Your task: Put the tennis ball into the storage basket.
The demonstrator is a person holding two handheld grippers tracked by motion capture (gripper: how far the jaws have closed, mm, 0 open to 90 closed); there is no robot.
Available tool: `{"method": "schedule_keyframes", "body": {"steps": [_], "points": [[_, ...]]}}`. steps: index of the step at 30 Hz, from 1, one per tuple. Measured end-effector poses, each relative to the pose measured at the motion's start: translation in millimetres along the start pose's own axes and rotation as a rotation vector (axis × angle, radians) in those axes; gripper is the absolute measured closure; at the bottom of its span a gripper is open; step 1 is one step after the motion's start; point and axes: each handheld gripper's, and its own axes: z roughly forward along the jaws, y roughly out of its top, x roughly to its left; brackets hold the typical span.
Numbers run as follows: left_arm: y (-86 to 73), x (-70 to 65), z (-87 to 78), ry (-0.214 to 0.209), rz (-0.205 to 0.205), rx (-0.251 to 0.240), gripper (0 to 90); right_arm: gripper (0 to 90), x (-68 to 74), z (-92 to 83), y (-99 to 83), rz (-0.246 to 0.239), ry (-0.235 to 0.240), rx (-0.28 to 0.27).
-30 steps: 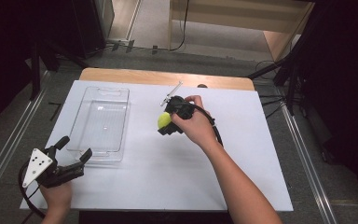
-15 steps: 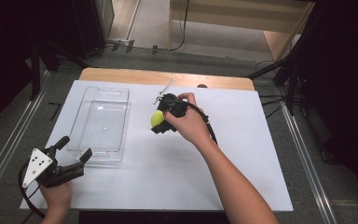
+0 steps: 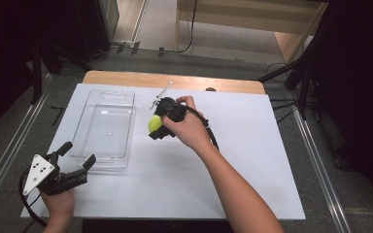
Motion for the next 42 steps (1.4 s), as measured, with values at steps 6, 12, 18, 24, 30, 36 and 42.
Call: {"method": "schedule_keyframes", "body": {"steps": [6,12,18,24,30,36,42], "points": [[0.0,0.0,0.0,-0.001,-0.001,-0.001,11.3,23.5,3.8,0.5,7.3,-0.007,-0.001,-0.006],[0.0,0.1,0.0,-0.002,-0.001,-0.001,11.3,23.5,7.3,-1.2,16.0,-0.026,0.001,-0.003],[0.0,0.0,0.1,-0.003,-0.002,-0.002,11.3,23.5,10.7,0.3,23.5,-0.037,0.005,-0.001],[0.2,0.2,0.1,-0.005,0.001,0.000,11.3,23.5,14.6,2.1,30.2,-0.052,0.010,0.000],[0.0,0.3,0.0,-0.004,-0.005,-0.004,11.3,23.5,18.0,4.5,36.8,-0.067,0.023,-0.007],[0.0,0.1,-0.3,-0.004,-0.004,-0.003,11.3,23.5,21.3,4.3,41.4,-0.066,0.024,-0.010],[0.0,0.0,0.3,-0.004,0.004,0.000,11.3,23.5,24.0,7.0,44.8,-0.075,0.029,-0.014]]}}
